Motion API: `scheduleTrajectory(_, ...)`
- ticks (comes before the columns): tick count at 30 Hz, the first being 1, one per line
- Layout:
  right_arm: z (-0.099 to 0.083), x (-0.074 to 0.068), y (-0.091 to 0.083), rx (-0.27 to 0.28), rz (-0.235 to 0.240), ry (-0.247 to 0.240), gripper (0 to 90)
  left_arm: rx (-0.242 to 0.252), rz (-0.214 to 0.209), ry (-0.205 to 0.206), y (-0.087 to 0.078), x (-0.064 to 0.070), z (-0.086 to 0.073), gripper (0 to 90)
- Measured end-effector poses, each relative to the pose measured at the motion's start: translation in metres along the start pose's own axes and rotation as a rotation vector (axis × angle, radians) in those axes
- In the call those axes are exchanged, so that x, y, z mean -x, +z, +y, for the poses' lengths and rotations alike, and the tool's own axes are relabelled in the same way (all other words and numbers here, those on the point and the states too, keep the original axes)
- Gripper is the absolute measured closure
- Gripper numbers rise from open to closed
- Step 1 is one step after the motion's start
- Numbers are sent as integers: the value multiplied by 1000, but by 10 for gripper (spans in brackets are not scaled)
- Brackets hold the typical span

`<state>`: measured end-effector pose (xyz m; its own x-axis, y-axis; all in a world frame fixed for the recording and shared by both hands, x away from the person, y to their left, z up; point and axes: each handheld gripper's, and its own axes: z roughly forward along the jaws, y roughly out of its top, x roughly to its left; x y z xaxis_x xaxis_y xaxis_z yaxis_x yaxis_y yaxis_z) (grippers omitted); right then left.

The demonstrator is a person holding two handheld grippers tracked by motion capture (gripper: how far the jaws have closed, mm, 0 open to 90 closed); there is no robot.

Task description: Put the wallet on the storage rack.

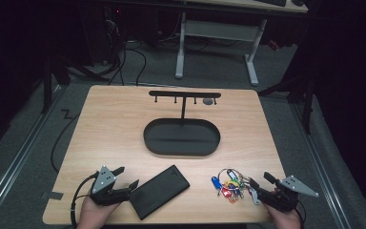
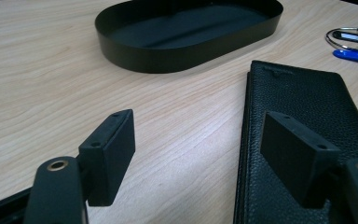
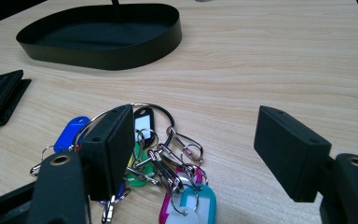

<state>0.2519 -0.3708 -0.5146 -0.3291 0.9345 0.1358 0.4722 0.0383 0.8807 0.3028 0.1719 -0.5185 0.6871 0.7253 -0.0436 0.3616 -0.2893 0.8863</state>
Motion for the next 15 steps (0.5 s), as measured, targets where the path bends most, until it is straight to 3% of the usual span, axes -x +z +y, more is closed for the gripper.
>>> scheduleTrajectory(15, 7, -7, 15, 11, 5, -19, 270, 9, 25, -3, -16, -3, -7, 289)
